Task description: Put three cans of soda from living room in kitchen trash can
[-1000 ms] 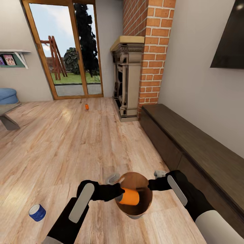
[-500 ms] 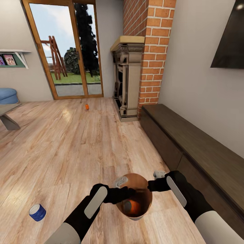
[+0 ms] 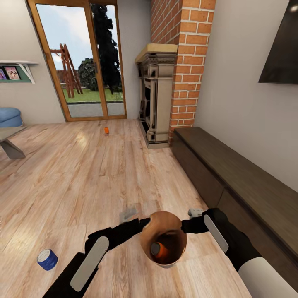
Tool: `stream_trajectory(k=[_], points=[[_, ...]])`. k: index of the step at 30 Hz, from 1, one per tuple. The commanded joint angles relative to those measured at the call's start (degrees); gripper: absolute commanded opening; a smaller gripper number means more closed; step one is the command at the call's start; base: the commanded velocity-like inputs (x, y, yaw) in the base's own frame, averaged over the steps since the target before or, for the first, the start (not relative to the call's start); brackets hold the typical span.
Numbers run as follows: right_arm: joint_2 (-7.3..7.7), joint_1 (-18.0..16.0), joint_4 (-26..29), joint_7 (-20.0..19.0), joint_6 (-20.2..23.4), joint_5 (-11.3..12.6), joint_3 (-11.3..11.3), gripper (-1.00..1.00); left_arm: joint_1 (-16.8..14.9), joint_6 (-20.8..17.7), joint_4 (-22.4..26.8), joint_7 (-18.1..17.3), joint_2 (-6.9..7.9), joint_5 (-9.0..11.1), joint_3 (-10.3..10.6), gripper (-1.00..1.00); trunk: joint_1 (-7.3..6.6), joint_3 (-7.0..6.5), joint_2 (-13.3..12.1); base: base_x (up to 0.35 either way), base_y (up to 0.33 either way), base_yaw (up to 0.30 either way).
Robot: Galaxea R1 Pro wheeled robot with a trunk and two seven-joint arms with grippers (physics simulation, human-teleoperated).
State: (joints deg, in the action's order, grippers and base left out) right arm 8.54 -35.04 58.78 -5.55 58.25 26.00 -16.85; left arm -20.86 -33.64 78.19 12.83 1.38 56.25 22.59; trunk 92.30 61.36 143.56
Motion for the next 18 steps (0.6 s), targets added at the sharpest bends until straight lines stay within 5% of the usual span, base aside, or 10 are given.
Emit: stream_trajectory(k=[1,6,13,18], points=[[-0.02,-0.03,-0.06,-0.33,0.04,2.67,0.04,-1.00,1.04,0.34,2.37,-0.10,0.76,0.11,-0.90,1.00,0.00,-0.01,0.00,0.000,0.245,0.000],[-0.05,-0.03,-0.20,-0.25,0.03,2.66,-0.01,-1.00,4.88,0.79,9.37,-0.63,2.44,0.15,-3.82,1.00,0.00,-0.01,0.00,0.000,0.287,0.000],[-0.02,-0.03,0.85,-0.29,0.30,2.67,-0.25,-1.00,8.81,0.20,7.81,2.24,7.13,-0.69,-15.95,1.00,0.00,-0.01,0.00,0.000,0.303,0.000],[0.03,0.32,5.27,-0.32,0.72,2.66,-0.18,-1.00,9.22,0.05,4.31,14.33,7.93,-0.73,-18.58,1.00,0.00,-0.01,0.00,0.000,0.307,0.000]])
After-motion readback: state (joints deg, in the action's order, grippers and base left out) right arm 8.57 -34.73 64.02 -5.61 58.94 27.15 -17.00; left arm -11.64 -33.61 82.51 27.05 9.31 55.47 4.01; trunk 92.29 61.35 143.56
